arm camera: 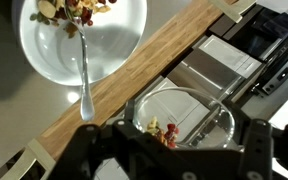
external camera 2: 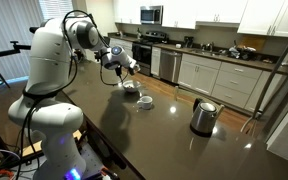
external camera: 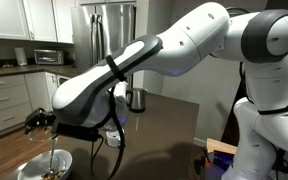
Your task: Pour the cereal in the glass into the bowl then pour the cereal in the mug into the bowl.
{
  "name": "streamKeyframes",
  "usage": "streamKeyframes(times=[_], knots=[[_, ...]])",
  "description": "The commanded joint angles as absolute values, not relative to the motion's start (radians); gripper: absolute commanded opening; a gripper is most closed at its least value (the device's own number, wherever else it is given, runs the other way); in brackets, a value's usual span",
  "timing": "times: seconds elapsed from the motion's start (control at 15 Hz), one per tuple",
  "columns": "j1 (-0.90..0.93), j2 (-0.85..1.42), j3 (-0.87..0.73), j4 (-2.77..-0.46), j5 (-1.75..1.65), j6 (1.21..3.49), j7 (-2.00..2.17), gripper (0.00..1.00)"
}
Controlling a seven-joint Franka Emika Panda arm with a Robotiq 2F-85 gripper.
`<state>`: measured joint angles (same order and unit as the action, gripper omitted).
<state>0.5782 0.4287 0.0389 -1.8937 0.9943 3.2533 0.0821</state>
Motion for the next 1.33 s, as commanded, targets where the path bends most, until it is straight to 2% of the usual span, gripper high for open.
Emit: streamKeyframes(times=[0.0,0.6,1.27], knots=[[0.631,0.372,-0.019,-1.924,0.989,3.238,0.117,0.60],[0.714,0.349,-0.092,-1.917,0.991,3.264,0.108,0.60],[0.687,0.444,-0.096,-1.894,1.009,3.175,0.126,0.60]])
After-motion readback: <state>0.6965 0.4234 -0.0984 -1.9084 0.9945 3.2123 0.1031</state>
